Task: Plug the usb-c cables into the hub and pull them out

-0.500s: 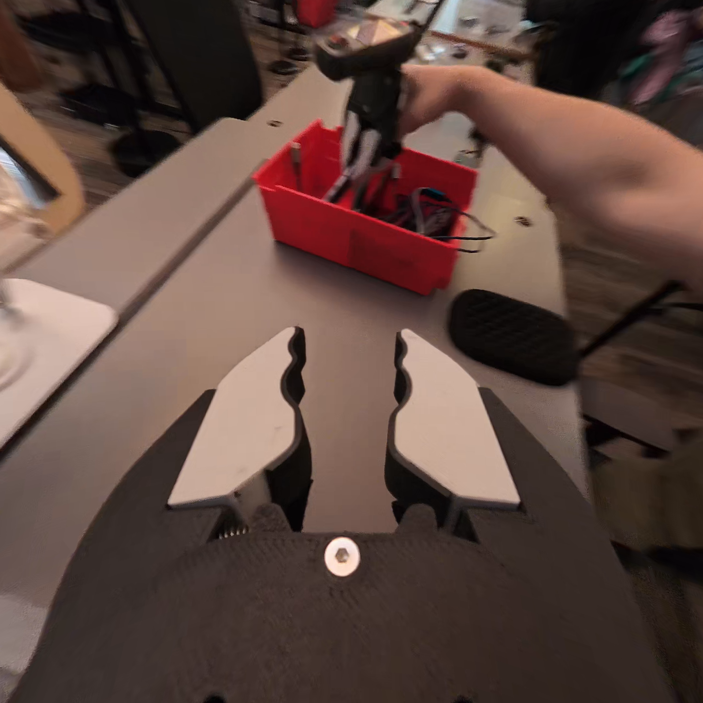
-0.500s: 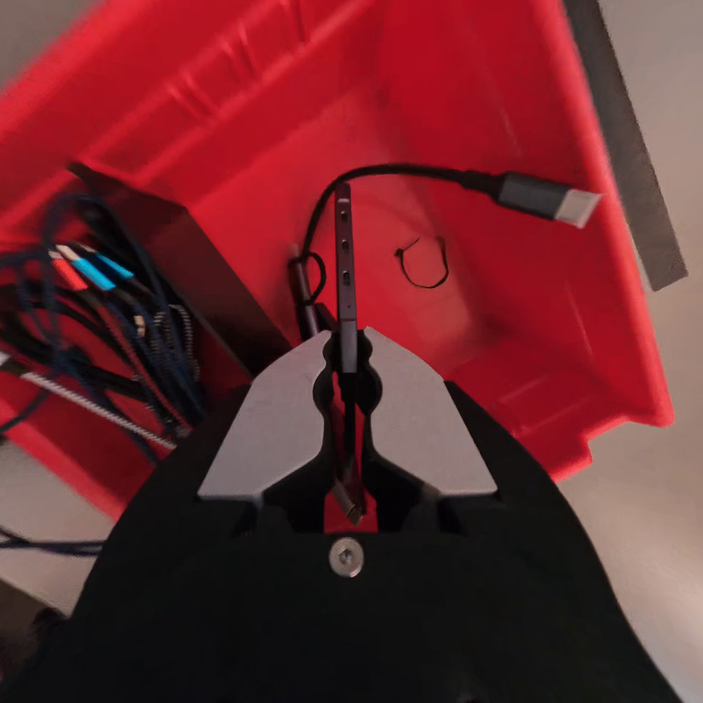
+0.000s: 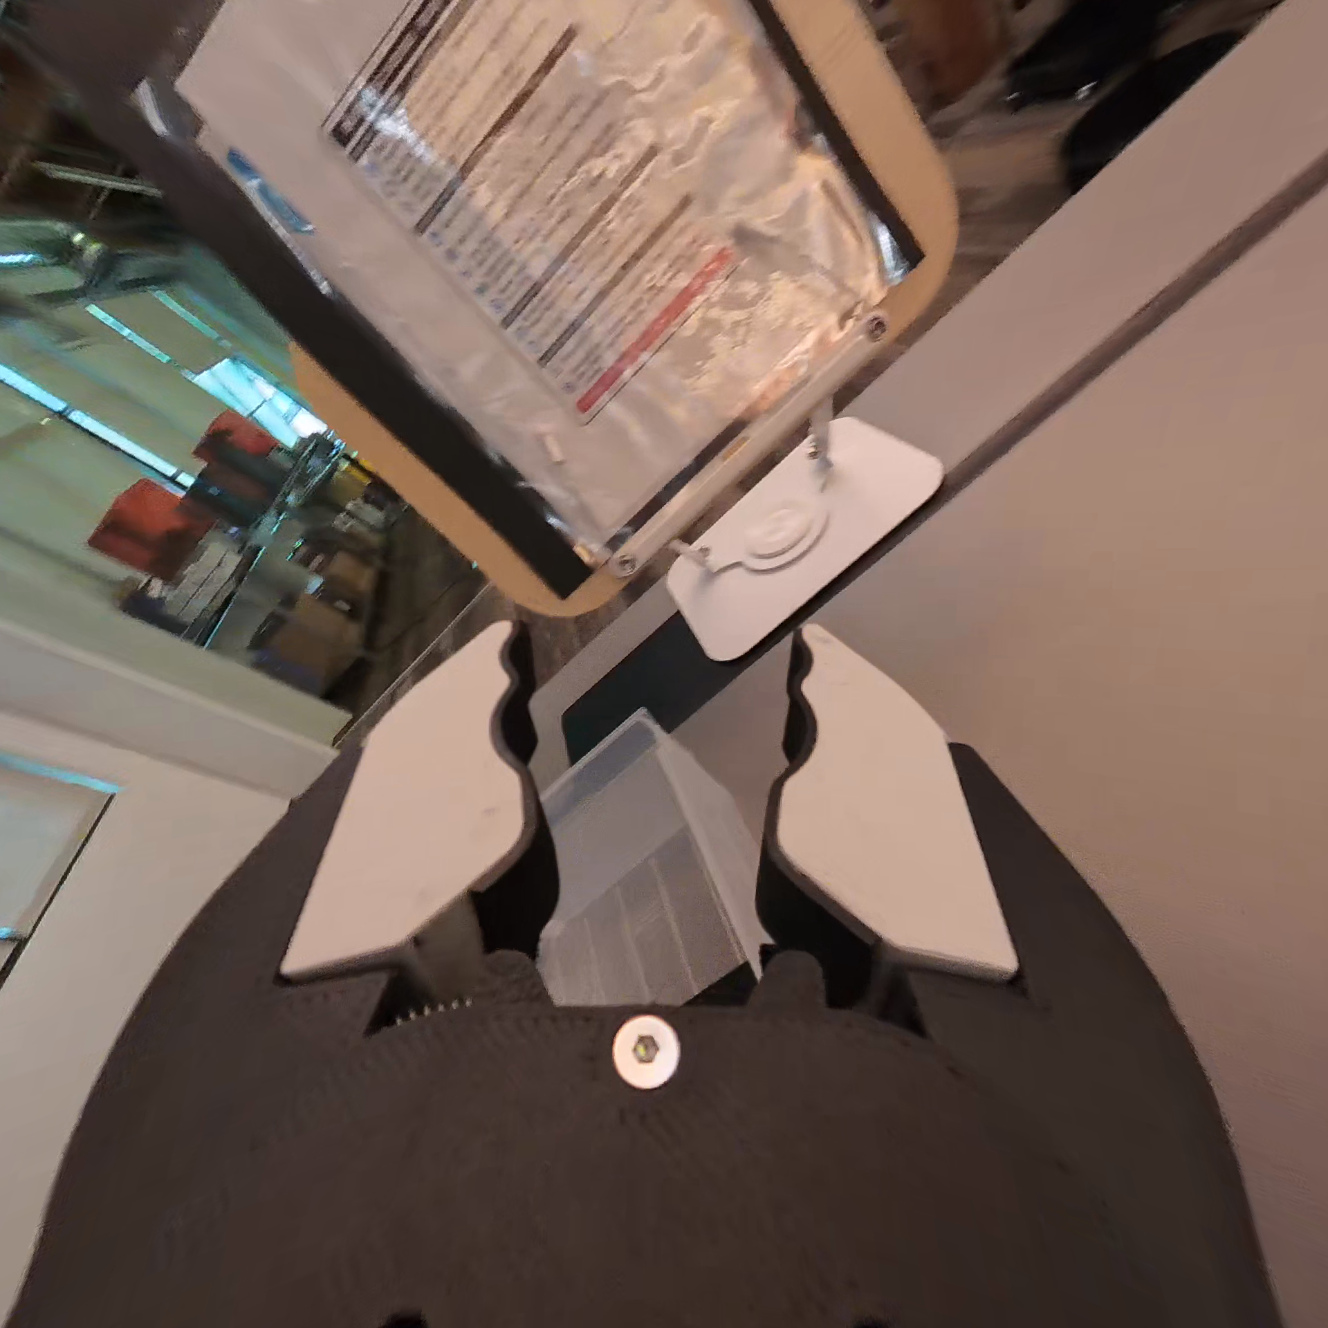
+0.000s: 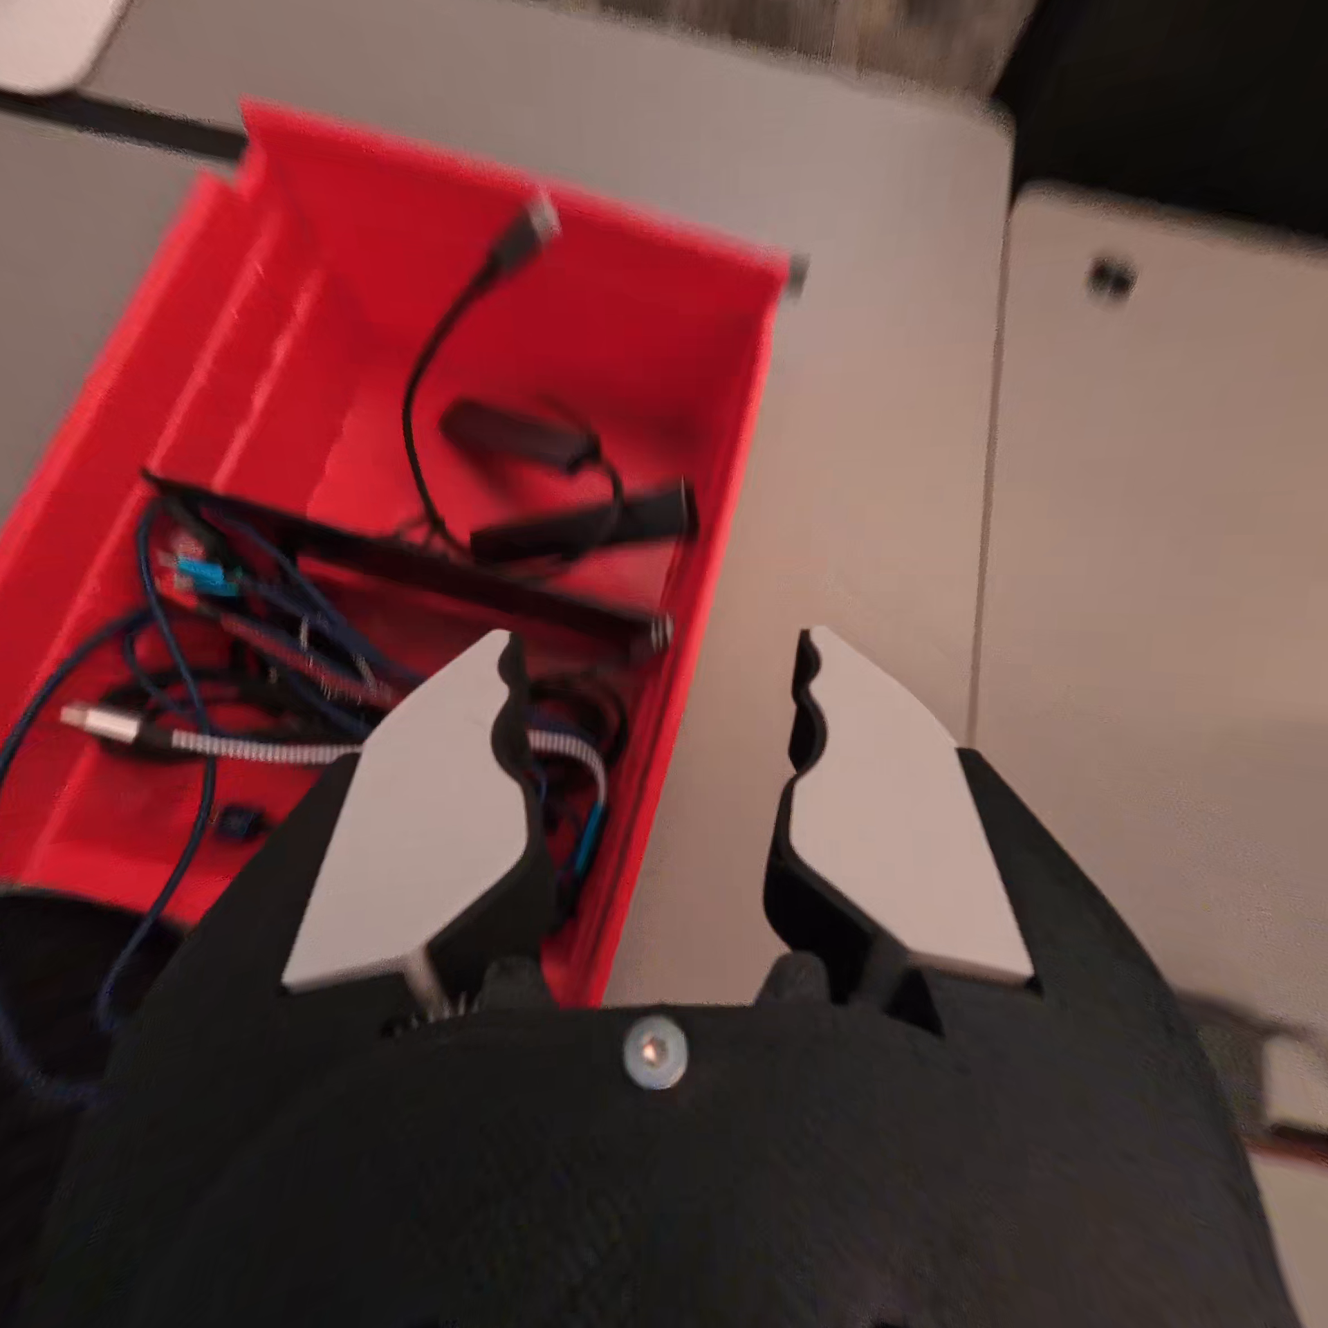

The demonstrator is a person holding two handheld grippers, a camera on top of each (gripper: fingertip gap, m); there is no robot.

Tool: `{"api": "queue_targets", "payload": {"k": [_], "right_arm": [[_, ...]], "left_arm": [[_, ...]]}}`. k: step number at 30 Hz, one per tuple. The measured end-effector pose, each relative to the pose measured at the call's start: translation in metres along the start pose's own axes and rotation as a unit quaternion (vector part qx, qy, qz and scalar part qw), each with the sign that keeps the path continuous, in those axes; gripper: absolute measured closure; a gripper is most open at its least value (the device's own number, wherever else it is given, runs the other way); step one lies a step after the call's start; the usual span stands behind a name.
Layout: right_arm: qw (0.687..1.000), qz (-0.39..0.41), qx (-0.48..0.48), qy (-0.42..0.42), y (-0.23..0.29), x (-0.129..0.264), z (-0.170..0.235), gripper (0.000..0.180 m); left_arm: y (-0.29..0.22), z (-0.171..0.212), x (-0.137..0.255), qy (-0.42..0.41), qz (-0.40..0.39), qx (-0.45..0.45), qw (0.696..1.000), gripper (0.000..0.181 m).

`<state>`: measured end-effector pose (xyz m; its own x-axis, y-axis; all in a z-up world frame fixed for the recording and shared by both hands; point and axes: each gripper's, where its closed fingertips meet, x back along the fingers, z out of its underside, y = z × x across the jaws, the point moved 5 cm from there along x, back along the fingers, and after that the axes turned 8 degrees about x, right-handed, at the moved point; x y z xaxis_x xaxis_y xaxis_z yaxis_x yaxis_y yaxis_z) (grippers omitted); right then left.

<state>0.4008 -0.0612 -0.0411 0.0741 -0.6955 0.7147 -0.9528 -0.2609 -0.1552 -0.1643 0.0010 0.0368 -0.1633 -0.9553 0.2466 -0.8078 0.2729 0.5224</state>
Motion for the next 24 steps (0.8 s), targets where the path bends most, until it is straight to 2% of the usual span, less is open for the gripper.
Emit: {"api": "queue_targets", "payload": {"k": [4, 8, 10, 12, 15, 17, 19, 22, 24], "right_arm": [[0.987, -0.101, -0.061, 0.113, 0.018, -0.01, 0.063, 0.108], [0.97, -0.082, -0.051, 0.221, 0.021, -0.026, 0.095, 0.118], [0.967, -0.109, -0.065, 0.222, 0.028, -0.03, 0.091, 0.14], [0.962, -0.104, -0.08, 0.24, 0.028, -0.034, 0.09, 0.151], [0.951, -0.107, -0.088, 0.276, 0.03, -0.041, 0.092, 0.156], [0.946, -0.113, -0.093, 0.289, 0.03, -0.042, 0.092, 0.159], [0.94, -0.123, -0.107, 0.301, 0.032, -0.043, 0.091, 0.165], [0.937, -0.122, -0.105, 0.311, 0.031, -0.044, 0.09, 0.166], [0.937, -0.121, -0.104, 0.312, 0.033, -0.044, 0.089, 0.166]], "left_arm": [[0.01, 0.002, 0.008, 0.01, -0.045, -0.005, 0.999, 0.108], [0.019, 0.001, 0.022, 0.01, -0.071, -0.005, 0.997, 0.105], [0.026, 0.005, 0.03, 0.019, -0.078, -0.002, 0.997, 0.105], [0.041, 0.022, 0.039, 0.054, -0.085, 0.013, 0.995, 0.106], [0.092, 0.084, 0.057, 0.152, -0.1, 0.097, 0.978, 0.1], [0.13, 0.144, 0.074, 0.244, -0.104, 0.17, 0.949, 0.094], [0.154, 0.2, 0.091, 0.314, -0.071, 0.244, 0.915, 0.092], [0.162, 0.243, 0.098, 0.29, 0.037, 0.38, 0.878, 0.11], [0.158, 0.261, 0.098, 0.294, 0.083, 0.417, 0.856, 0.119]]}}
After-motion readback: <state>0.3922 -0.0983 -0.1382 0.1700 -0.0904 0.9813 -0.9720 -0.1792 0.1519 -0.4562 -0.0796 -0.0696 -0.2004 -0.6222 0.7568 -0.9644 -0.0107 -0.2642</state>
